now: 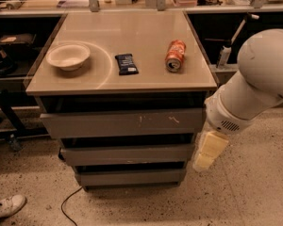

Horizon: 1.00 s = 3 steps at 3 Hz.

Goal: Open bottom drawer

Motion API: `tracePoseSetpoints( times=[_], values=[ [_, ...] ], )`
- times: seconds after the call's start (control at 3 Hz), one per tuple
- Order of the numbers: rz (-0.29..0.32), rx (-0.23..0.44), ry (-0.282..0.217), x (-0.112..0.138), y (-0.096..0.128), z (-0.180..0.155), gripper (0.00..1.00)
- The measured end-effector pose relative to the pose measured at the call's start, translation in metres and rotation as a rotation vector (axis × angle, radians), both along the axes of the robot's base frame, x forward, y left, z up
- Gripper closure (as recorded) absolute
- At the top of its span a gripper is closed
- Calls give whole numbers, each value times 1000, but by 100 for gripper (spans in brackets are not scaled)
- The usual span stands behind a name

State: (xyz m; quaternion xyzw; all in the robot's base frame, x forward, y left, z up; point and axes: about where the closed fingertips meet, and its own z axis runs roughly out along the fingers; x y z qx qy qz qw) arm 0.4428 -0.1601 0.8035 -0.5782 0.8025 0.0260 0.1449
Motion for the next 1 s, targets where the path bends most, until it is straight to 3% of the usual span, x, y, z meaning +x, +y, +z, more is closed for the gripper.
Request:
tracePoseSetpoints(
  times=[0.33, 1.0],
  values=[
    [-18, 38, 71, -7, 31, -69, 0],
    [-29, 98, 137, 13, 85, -213, 0]
  ],
)
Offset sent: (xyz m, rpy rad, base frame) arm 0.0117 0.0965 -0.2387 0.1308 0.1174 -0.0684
